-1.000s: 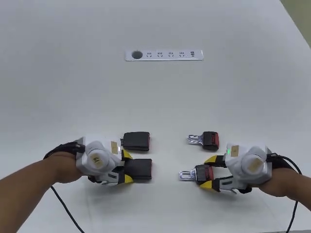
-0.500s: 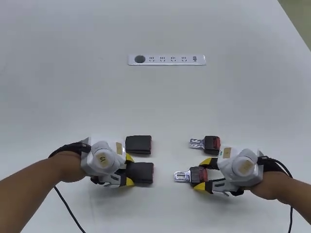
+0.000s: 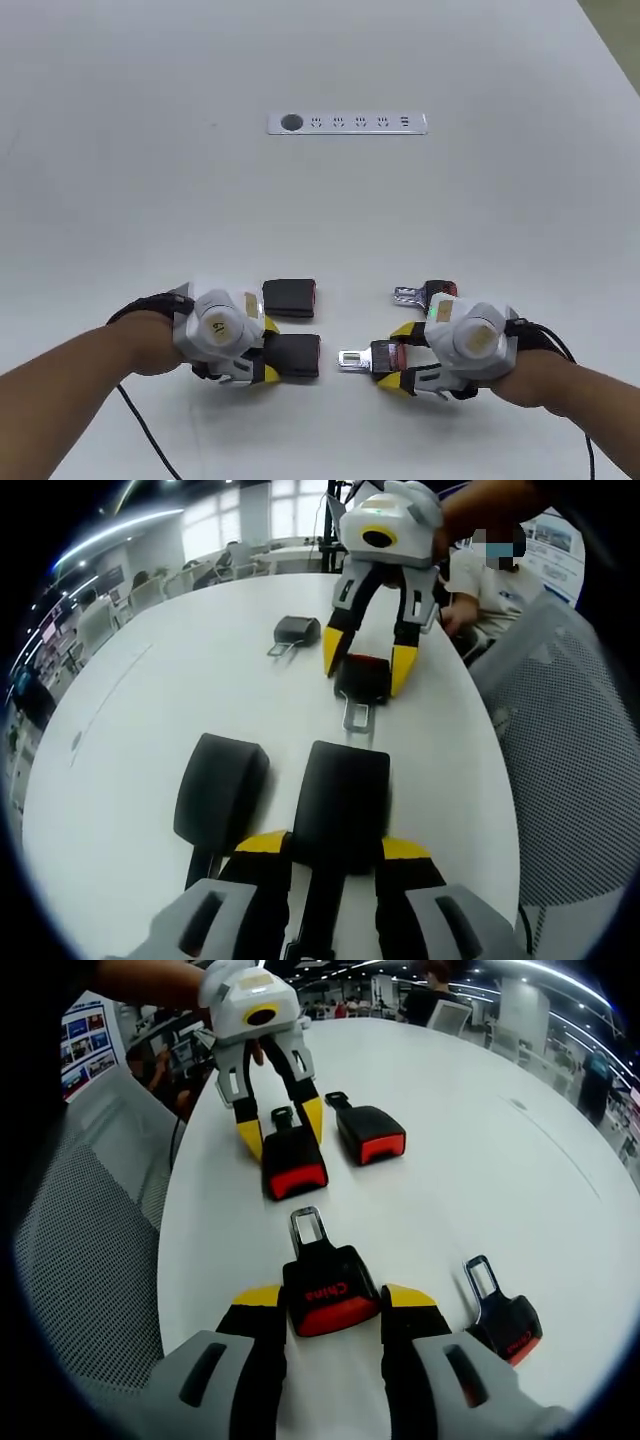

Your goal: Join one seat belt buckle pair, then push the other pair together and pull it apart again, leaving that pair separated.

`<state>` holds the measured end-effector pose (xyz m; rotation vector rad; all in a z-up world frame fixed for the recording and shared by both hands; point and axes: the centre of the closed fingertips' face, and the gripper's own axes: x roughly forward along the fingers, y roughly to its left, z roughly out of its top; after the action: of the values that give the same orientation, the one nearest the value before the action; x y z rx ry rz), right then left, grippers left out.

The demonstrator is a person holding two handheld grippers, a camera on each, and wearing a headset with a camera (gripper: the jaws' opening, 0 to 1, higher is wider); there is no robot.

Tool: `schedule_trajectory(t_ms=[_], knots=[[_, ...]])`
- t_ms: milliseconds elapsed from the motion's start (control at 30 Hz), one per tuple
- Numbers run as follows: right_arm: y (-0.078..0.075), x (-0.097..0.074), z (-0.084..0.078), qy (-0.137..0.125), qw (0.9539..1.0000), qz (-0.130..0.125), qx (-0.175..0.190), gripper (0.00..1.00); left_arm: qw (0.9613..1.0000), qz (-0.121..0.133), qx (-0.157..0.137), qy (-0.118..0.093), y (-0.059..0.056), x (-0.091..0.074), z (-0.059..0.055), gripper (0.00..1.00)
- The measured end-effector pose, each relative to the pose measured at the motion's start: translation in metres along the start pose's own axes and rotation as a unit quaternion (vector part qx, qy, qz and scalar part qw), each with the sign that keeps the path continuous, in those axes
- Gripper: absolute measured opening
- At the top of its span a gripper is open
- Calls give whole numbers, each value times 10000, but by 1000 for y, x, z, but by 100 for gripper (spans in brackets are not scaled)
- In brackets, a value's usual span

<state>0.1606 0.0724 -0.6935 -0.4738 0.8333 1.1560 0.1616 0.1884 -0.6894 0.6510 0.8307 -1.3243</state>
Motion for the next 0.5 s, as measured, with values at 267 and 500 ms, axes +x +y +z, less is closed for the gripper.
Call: schedule_trajectory(t_ms=[267, 500], knots=[[6, 15, 17, -105, 9999, 52, 1, 36, 10000, -6, 0, 28, 1, 0, -2, 33], [9, 21, 23, -196, 9998, 67, 7, 36, 10000, -40, 3, 45, 0, -1, -2, 33]])
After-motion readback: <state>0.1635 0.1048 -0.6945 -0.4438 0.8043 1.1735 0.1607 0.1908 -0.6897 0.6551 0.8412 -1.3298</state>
